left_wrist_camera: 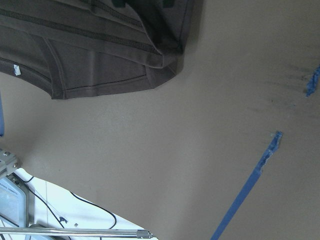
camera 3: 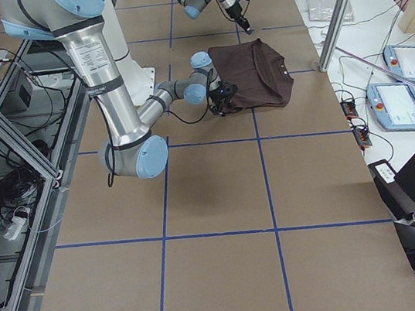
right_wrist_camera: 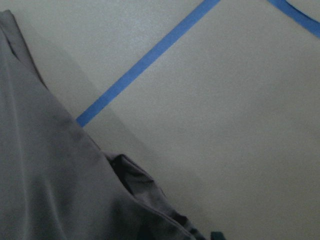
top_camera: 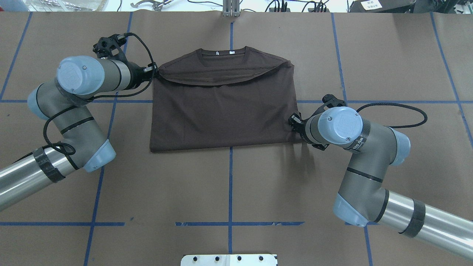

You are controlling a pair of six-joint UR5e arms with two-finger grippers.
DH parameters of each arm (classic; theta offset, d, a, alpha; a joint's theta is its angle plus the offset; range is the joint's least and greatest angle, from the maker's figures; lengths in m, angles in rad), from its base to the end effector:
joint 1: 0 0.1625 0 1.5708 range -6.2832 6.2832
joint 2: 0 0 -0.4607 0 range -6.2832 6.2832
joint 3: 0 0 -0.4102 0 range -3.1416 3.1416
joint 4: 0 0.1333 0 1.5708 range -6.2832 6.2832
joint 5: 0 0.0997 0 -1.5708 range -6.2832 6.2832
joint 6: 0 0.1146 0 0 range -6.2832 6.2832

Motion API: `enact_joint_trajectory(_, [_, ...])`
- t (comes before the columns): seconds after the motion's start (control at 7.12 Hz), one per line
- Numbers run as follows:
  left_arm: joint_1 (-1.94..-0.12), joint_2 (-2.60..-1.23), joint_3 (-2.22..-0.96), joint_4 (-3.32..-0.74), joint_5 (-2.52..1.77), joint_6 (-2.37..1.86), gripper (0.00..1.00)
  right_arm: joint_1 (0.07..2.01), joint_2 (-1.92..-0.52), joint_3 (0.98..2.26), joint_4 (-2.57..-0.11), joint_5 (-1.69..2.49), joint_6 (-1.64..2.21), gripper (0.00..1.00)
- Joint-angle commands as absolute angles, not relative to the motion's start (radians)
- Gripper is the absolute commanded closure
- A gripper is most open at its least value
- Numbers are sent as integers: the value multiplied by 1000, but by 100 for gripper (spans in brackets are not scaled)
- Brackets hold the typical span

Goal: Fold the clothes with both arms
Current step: 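Grasp the folded edge with the right gripper and drag it toward the robot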

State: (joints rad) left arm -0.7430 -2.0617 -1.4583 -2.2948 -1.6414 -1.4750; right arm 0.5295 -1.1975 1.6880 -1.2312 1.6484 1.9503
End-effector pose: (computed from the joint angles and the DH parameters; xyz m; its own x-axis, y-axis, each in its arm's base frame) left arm 0.4642 -0.5965 0.3799 0.3911 -0.2297 -0.8913 0.5938 0.8028 0.0537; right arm -0.5253 -0.4516 0.4018 0.3727 0.6461 0.6661 -0.6376 0.6998 -0.3220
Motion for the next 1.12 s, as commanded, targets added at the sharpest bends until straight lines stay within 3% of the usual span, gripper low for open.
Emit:
enact_joint_trajectory(0.0, [-742, -2060, -1457, -2295, -1641, -1476, 62, 513, -1198, 1690, -1232, 1638, 1947, 100])
enact_joint_trajectory(0.14, [-742, -2060, -1456, -2295, -1641, -1477, 62, 517, -1195, 1709, -1232, 1628, 1944, 100])
enact_joint_trajectory(0.28, [-741, -2062, -1459, -2295, -1641, -1480, 62, 528, -1219, 1806, -1239, 1635, 1945, 100])
enact_joint_trajectory(0.42, [-741, -2066, -1462, -2296, -1644, -1482, 61, 475, -1306, 1962, -1315, 1637, 1948, 100])
enact_joint_trajectory(0.7, [-739, -2072, -1477, -2299, -1655, -1480, 60, 312, -1347, 2283, -1630, 1701, 1954, 100])
enact_joint_trajectory(0.98, [-738, -2072, -1526, -2299, -1751, -1477, 56, 137, -1350, 2321, -1834, 1715, 1956, 95])
